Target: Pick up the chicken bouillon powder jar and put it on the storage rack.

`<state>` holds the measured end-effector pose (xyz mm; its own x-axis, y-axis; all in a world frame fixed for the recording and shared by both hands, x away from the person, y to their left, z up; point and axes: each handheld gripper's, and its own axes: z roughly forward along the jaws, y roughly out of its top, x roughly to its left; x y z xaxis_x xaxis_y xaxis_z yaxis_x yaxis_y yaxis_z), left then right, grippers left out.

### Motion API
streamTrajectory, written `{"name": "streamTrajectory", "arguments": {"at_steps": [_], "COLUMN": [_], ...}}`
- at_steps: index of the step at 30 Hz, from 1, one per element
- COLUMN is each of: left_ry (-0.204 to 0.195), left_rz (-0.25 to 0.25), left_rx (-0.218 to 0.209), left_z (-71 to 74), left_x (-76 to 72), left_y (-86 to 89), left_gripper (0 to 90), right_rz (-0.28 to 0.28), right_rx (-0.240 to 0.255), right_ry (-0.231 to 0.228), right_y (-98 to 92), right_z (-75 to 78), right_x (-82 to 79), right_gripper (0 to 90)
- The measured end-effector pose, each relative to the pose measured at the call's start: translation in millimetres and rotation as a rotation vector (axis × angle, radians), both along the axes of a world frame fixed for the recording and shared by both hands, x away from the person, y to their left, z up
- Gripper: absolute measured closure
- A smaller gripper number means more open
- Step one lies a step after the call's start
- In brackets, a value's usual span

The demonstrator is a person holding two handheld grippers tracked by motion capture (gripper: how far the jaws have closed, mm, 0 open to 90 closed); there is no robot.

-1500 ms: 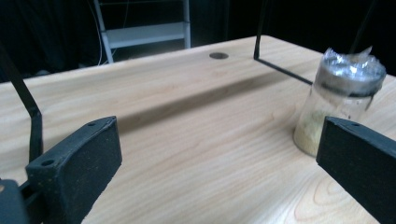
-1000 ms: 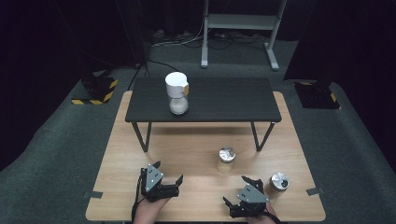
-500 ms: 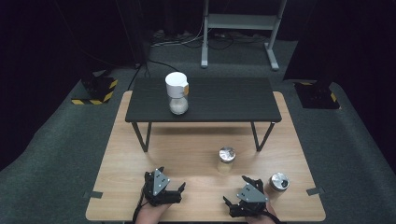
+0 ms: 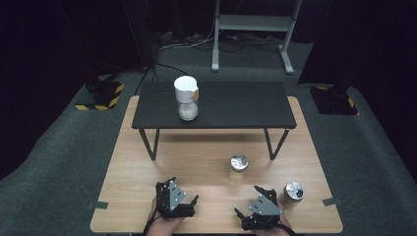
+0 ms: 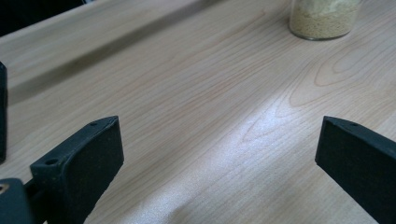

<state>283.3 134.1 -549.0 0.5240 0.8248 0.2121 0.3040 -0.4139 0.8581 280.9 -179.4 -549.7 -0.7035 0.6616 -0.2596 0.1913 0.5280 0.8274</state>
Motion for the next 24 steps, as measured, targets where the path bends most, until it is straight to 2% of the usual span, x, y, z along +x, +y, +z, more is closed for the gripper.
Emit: {"name": "streamTrajectory", "arguments": {"at_steps": [3, 10, 13, 20, 24], "left_ry": [-0.003, 0.015, 0.019, 0.018, 0.023], "left_rz": [-0.013, -0.025, -0.035, -0.041, -0.044], "left_rx": [-0.001, -0.052, -0.071, -0.089, -0.081], "left_z": [-0.1, 0.8, 1.0, 1.1, 1.1], "left_x": [-1.0, -0.3, -0.3, -0.4, 0.0], "left_y": [-0.2, 4.9, 6.7, 8.3, 7.6], "left_gripper": [1.3, 1.0, 1.0, 1.0, 1.0], "right_rz": [-0.006, -0.019, -0.024, -0.028, -0.034], "right_rx": [0.023, 0.033, 0.043, 0.052, 0.052], "right_ry": [-0.001, 0.003, -0.007, -0.005, -0.008], "right_y": [-1.1, -0.3, 1.3, 1.5, 2.8], "right_z": [0.7, 2.0, 7.1, 10.8, 13.0], "right_x": [-0.4, -2.6, -4.0, -2.7, -0.2], "right_gripper": [0.1, 0.0, 0.0, 0.0, 0.0]}}
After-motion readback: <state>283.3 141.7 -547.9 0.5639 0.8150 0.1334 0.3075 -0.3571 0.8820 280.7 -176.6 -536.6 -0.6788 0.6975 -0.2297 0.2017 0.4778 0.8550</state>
